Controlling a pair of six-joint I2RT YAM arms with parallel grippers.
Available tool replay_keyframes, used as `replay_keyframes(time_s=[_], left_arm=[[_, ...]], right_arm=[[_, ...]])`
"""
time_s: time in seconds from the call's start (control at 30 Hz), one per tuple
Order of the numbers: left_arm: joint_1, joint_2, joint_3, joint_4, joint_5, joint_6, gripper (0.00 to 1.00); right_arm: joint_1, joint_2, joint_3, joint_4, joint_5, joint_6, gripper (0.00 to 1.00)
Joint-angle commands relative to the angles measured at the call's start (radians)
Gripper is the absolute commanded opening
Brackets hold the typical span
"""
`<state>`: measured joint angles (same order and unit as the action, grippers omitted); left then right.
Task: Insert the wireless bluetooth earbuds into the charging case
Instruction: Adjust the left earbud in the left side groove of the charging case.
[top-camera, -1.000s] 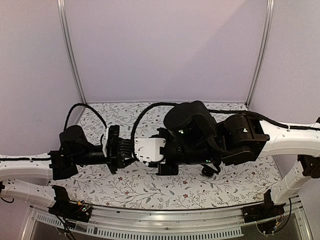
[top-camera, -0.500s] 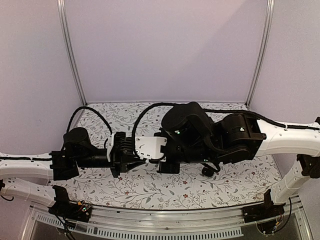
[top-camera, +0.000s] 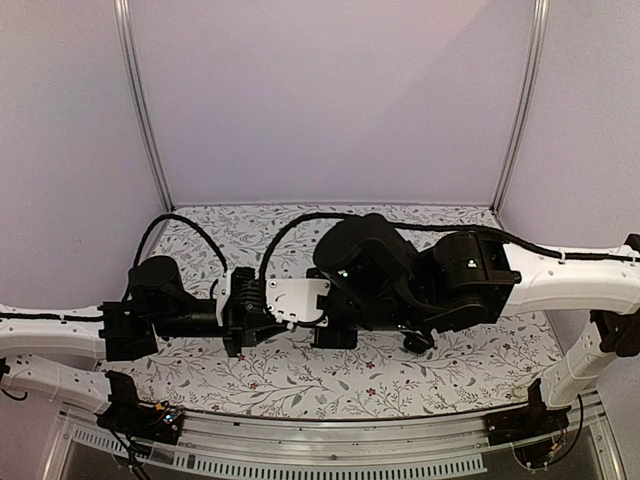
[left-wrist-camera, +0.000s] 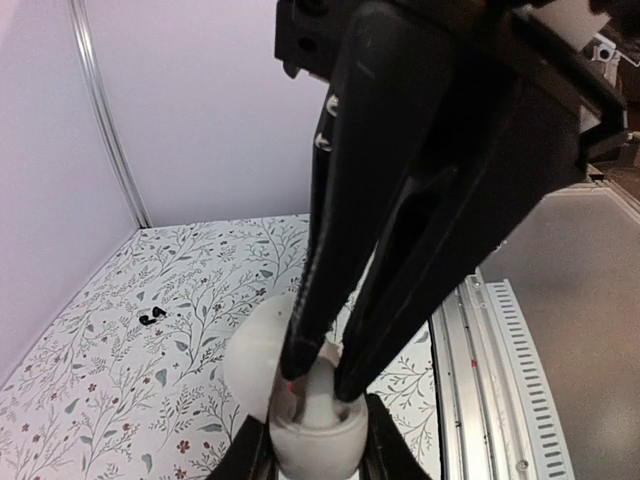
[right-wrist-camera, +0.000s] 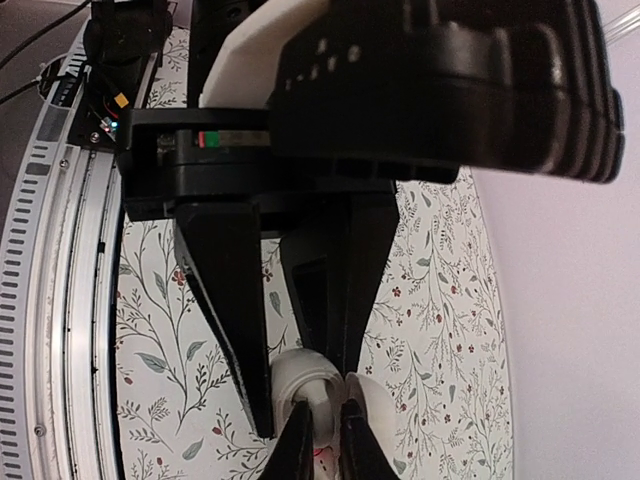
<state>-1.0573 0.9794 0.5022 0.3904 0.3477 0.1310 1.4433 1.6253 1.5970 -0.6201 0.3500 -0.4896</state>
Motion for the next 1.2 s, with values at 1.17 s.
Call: replay_keyframes(time_s=[1.17], left_arm=[[-0.025,-0.071,-0.023,0.085,-0.056,-0.007,0.00]], right_arm=[[-0.002,-0.021,-0.066,0.062,0.028,0.016,0.00]])
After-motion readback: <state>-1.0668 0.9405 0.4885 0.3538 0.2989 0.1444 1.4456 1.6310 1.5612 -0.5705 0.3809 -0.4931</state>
